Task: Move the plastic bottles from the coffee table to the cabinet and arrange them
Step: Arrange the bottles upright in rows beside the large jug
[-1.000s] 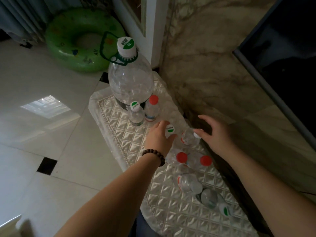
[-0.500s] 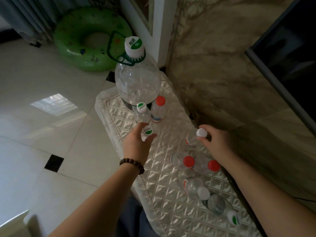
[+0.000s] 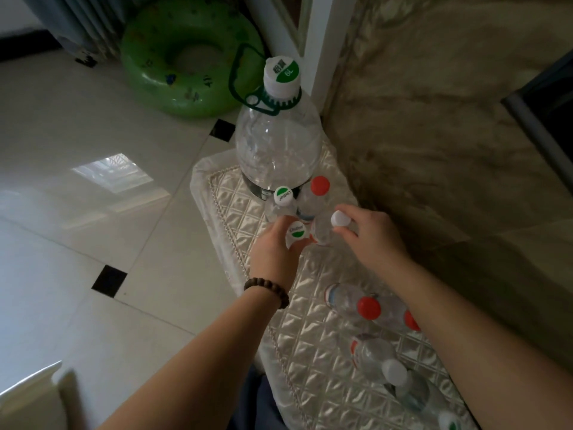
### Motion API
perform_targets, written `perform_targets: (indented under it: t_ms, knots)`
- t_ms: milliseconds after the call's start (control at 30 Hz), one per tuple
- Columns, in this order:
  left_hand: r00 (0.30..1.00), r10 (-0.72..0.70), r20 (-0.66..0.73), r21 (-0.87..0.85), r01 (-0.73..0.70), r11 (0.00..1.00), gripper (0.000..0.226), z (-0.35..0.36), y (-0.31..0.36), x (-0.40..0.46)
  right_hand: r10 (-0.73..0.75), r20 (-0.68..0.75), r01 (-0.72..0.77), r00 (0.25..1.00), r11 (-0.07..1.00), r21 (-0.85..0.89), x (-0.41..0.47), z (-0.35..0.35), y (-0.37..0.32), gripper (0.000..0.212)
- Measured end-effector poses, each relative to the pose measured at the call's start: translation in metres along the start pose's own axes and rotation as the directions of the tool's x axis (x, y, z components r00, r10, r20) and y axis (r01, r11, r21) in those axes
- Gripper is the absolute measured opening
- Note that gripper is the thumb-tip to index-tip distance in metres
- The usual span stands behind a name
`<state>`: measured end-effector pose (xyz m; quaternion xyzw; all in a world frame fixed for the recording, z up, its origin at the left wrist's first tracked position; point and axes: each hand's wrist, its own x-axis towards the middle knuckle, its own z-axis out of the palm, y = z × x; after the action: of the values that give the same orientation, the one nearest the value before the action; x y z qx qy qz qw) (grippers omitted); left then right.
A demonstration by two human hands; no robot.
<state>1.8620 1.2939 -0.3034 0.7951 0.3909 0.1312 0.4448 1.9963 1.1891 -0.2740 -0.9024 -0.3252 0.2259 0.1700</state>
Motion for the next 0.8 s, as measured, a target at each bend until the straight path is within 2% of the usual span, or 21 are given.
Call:
perform_targets:
  t_ms: [200,333,467,567,667,800]
  knots:
    - [1.000,-0.014,-0.008,-0.028,0.013,1.000,0.031,0.004,0.005,0.002,-0.020,0.083,0.021,0.996,1.000,-0.006,0.015,0.004,-0.004,0.034]
    - [1.000,-0.006,-0.004,0.001,0.006,1.000,0.031,0.007,0.004,0.001,-0.002,0.084,-0.001,0.996,0.999,0.036,0.019,0.005,-0.003,0.030]
    - [1.000,-0.007,0.024,0.052,0.005,0.999,0.050,0.007,0.001,-0.003,0.001,0.093,-0.006,0.996,0.998,0.062,0.017,0.005,-0.002,0.035]
    - [0.999,-0.013,0.040,0.049,0.011,0.999,0.066,0.000,-0.001,-0.010,0.013,0.117,-0.025,0.993,0.995,0.096,0.010,0.005,0.002,0.050]
    - [0.999,0.037,0.038,0.075,-0.040,0.996,0.066,-0.008,-0.003,-0.019,0.020,0.082,-0.032,0.996,0.988,0.149,-0.004,0.001,0.005,0.062]
    - [0.989,0.147,0.021,0.090,-0.149,0.985,0.051,-0.016,-0.002,-0.040,0.059,-0.007,-0.055,0.998,0.970,0.235,-0.038,-0.008,0.010,0.061]
